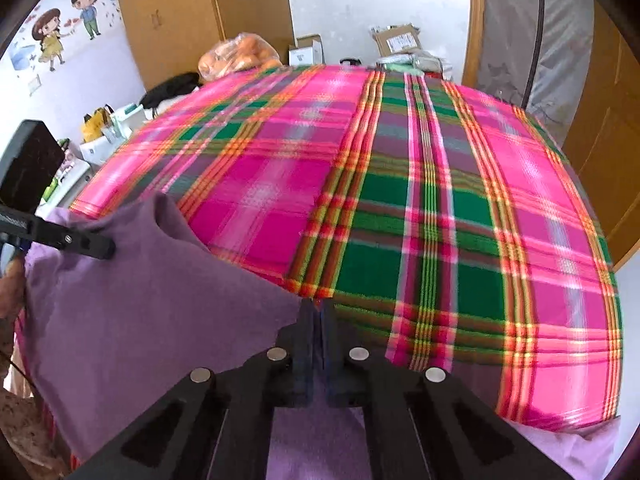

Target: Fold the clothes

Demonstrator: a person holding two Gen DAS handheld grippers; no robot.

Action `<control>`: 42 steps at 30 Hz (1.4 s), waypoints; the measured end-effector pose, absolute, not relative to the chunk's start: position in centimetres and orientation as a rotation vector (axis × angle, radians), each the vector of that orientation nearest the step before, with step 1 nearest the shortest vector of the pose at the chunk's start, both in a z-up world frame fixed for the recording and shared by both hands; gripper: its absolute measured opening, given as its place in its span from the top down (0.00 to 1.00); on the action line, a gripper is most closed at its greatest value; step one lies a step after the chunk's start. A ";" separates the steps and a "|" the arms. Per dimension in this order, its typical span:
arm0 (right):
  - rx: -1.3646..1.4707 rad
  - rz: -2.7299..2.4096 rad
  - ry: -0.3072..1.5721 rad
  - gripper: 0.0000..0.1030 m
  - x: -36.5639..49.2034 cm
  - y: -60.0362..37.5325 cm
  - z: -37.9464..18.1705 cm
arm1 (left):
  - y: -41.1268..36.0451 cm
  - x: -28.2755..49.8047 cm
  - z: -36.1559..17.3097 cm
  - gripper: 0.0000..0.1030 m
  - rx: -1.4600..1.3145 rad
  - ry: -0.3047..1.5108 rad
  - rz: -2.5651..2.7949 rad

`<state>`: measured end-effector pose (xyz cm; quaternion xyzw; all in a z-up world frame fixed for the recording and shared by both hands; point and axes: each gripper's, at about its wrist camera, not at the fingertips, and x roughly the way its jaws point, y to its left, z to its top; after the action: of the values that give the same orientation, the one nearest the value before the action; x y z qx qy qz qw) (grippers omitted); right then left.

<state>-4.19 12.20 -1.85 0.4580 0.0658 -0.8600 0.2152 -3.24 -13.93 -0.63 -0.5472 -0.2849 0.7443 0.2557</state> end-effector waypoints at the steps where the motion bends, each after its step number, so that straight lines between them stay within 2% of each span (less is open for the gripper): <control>1: 1.271 -2.386 0.161 0.96 -4.4 12.2 -1.9 | -14.0 -3.3 -0.7 0.91 -1.489 -0.781 2.020; 6: 1.266 -2.466 0.083 0.94 -3.4 15.3 -0.4 | -14.6 -3.2 -1.0 0.91 -1.492 -0.800 2.023; 10: 1.256 -2.596 0.035 0.88 -1.4 19.8 1.5 | -15.6 -3.3 -1.2 0.91 -1.492 -0.833 2.016; 18: 1.370 -2.870 -0.078 0.68 3.2 28.2 1.5 | -14.6 -3.4 -0.2 0.91 -1.435 -0.824 2.040; 29: 1.437 -3.108 -0.320 0.60 6.1 33.6 -0.7 | -12.9 -3.8 0.2 0.91 -1.406 -0.796 2.042; 36: 1.486 -3.241 -0.453 0.59 6.2 36.8 -1.7 | -12.1 -3.4 -1.2 0.91 -1.447 -0.813 2.004; 40: 1.507 -3.245 -0.400 0.58 6.0 36.7 -1.8 | -12.2 -3.1 -1.5 0.91 -1.461 -0.821 1.994; 42: 1.492 -3.240 -0.445 0.62 6.0 36.8 -1.8 | -12.3 -3.0 -1.6 0.91 -1.462 -0.821 1.995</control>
<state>6.00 36.79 -1.80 0.4044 -0.1206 -0.8783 -0.2246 -3.02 -12.29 -1.57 -0.5411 -0.3037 0.7382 0.2647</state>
